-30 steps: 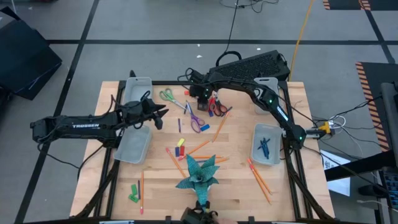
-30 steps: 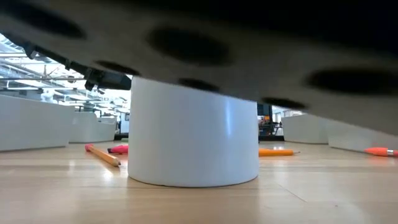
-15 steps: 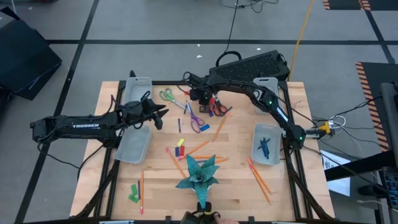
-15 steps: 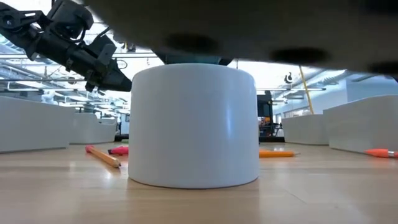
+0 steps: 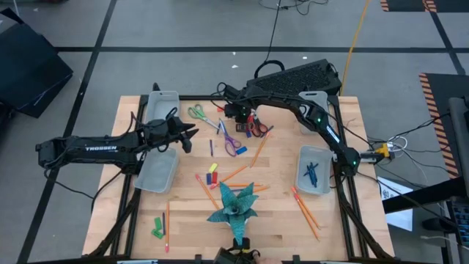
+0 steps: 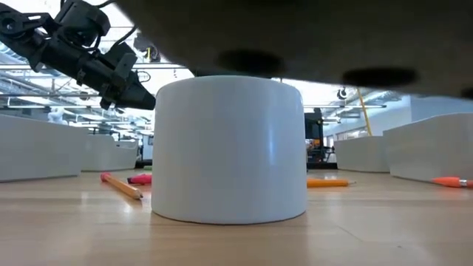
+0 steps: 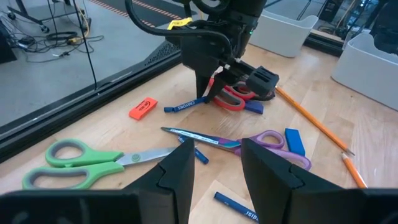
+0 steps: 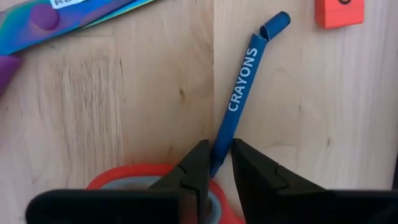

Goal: Sort crayons/erasers/pens/pencils in bins
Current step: Put the blue crayon into the bottom right gray bin

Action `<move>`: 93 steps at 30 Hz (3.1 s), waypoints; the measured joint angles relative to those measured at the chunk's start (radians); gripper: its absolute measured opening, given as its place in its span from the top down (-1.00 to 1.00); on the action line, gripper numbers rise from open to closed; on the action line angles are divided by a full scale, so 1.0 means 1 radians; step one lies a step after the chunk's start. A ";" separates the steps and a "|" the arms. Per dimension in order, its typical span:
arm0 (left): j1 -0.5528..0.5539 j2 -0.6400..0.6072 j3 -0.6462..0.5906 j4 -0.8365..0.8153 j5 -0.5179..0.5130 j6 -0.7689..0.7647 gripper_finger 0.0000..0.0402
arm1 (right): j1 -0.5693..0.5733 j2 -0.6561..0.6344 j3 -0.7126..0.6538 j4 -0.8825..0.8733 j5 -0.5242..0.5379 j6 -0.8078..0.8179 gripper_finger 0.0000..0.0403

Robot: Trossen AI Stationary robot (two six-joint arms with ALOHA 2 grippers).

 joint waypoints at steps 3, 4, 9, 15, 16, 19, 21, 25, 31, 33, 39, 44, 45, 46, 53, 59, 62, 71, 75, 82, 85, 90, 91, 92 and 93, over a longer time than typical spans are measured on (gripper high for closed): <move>0.000 0.000 0.000 0.000 0.000 0.006 0.34 | 0.003 0.001 -0.001 -0.001 0.019 0.001 0.70; 0.000 0.000 0.000 0.000 0.000 0.006 0.34 | 0.003 0.001 -0.001 -0.002 0.021 -0.006 0.70; 0.000 0.000 0.000 0.000 0.000 0.006 0.34 | 0.002 0.002 -0.001 -0.023 0.022 -0.152 0.60; 0.000 0.000 0.000 -0.002 0.000 0.006 0.34 | -0.002 0.002 -0.001 -0.022 0.017 -0.297 0.48; 0.000 0.000 0.000 -0.005 0.000 0.006 0.34 | -0.005 0.002 -0.001 -0.020 0.008 -0.306 0.47; 0.000 0.000 0.000 -0.015 0.000 0.005 0.34 | -0.010 0.002 -0.001 -0.019 -0.011 -0.305 0.46; 0.000 0.000 0.000 -0.020 0.000 0.005 0.34 | -0.012 0.002 -0.001 -0.019 -0.007 -0.299 0.47; 0.000 0.000 0.000 -0.022 0.000 0.005 0.34 | -0.011 -0.001 -0.001 -0.018 -0.005 -0.302 0.46; 0.000 0.000 0.000 -0.021 0.000 0.004 0.34 | -0.005 -0.028 -0.007 0.027 0.020 -0.300 0.46; 0.000 0.000 0.000 -0.021 -0.001 0.004 0.34 | -0.004 -0.034 -0.008 0.072 0.031 -0.311 0.46; 0.000 0.000 0.000 -0.021 -0.001 0.004 0.34 | -0.013 -0.048 -0.005 0.119 0.022 -0.309 0.46; 0.000 0.000 0.000 -0.021 -0.001 0.005 0.34 | -0.016 -0.048 -0.004 0.118 -0.041 -0.256 0.46; 0.000 0.000 0.000 -0.021 -0.001 0.005 0.34 | -0.023 -0.048 -0.004 0.114 -0.079 -0.241 0.46; 0.000 0.000 0.000 -0.020 -0.001 0.005 0.34 | -0.031 -0.048 -0.007 0.110 -0.112 -0.235 0.46; 0.000 0.000 0.000 -0.020 -0.001 0.005 0.34 | -0.079 -0.051 -0.083 0.140 -0.211 -0.277 0.50; 0.000 0.000 0.000 -0.020 -0.003 0.005 0.34 | -0.082 -0.051 -0.084 0.138 -0.232 -0.415 0.54; 0.000 0.000 0.000 -0.020 -0.003 0.005 0.34 | -0.089 -0.051 -0.084 0.138 -0.214 -0.479 0.57; 0.000 0.000 0.000 -0.020 -0.003 0.005 0.34 | -0.103 -0.051 -0.084 0.139 -0.211 -0.753 0.77; 0.000 0.000 0.000 -0.020 -0.003 0.005 0.34 | -0.104 -0.051 -0.084 0.140 -0.210 -0.772 0.90; 0.000 0.000 0.000 -0.020 -0.003 0.005 0.34 | -0.097 -0.051 -0.083 0.139 -0.169 -0.697 0.96; 0.000 0.000 0.000 -0.020 -0.004 0.005 0.34 | -0.086 -0.054 -0.082 0.127 -0.132 -0.671 0.96; 0.000 0.000 0.000 -0.020 -0.003 0.005 0.34 | -0.077 -0.057 -0.082 0.104 -0.110 -0.653 0.97; 0.000 0.000 0.000 -0.021 -0.003 0.005 0.34 | -0.076 -0.057 -0.082 0.102 -0.098 -0.648 0.97; 0.000 0.000 0.000 -0.021 -0.003 0.005 0.34 | -0.076 -0.057 -0.082 0.095 -0.080 -0.646 0.97; 0.000 0.000 0.000 -0.023 -0.003 0.005 0.34 | -0.076 -0.057 -0.082 0.090 -0.067 -0.645 0.97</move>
